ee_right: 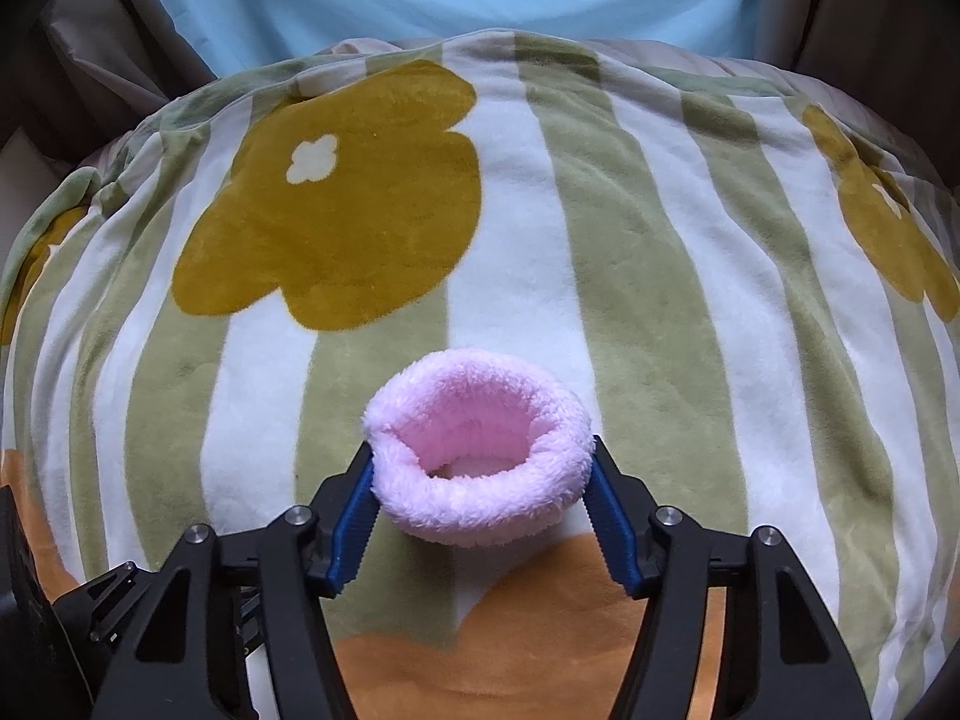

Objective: Organize objects
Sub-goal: 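Grasp the black cylinder with the left tool while the right tool grasps the pink wristband, then carry the black cylinder and pink wristband over the cardboard box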

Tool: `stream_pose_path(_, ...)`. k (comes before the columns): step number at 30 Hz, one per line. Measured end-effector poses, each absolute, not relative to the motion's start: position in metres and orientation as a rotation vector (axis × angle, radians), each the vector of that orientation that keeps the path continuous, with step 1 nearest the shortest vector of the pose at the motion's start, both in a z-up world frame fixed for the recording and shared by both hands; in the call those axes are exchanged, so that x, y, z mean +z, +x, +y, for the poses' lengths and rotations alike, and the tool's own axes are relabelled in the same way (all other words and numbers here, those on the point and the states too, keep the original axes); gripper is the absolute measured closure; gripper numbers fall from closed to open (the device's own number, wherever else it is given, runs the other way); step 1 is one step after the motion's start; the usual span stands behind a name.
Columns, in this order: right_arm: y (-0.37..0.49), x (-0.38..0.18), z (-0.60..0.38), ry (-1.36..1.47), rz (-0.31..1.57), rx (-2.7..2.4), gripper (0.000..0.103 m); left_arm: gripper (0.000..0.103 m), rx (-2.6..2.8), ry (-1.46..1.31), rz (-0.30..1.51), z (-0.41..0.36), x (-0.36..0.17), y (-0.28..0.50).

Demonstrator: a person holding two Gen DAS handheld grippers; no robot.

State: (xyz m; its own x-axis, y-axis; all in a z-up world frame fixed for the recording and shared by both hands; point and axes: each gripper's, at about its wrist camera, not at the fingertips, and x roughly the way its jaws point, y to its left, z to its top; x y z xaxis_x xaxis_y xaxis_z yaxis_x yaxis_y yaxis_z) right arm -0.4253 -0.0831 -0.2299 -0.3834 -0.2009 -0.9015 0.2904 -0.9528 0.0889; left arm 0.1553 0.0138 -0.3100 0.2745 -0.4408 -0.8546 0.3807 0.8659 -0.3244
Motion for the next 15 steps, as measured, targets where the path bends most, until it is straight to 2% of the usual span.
stream_pose_path(5, -0.423, -0.223, -0.080, 1.523, 0.128, -2.386, 0.050, 0.071, -0.550, -0.077, 1.167, 0.018, -0.303, 0.156)
stream_pose_path(15, -0.417, -0.191, -0.073, 1.467, 0.116, -2.397, 0.054, 0.071, -0.549, -0.099, 1.126, 0.026, -0.266, 0.149)
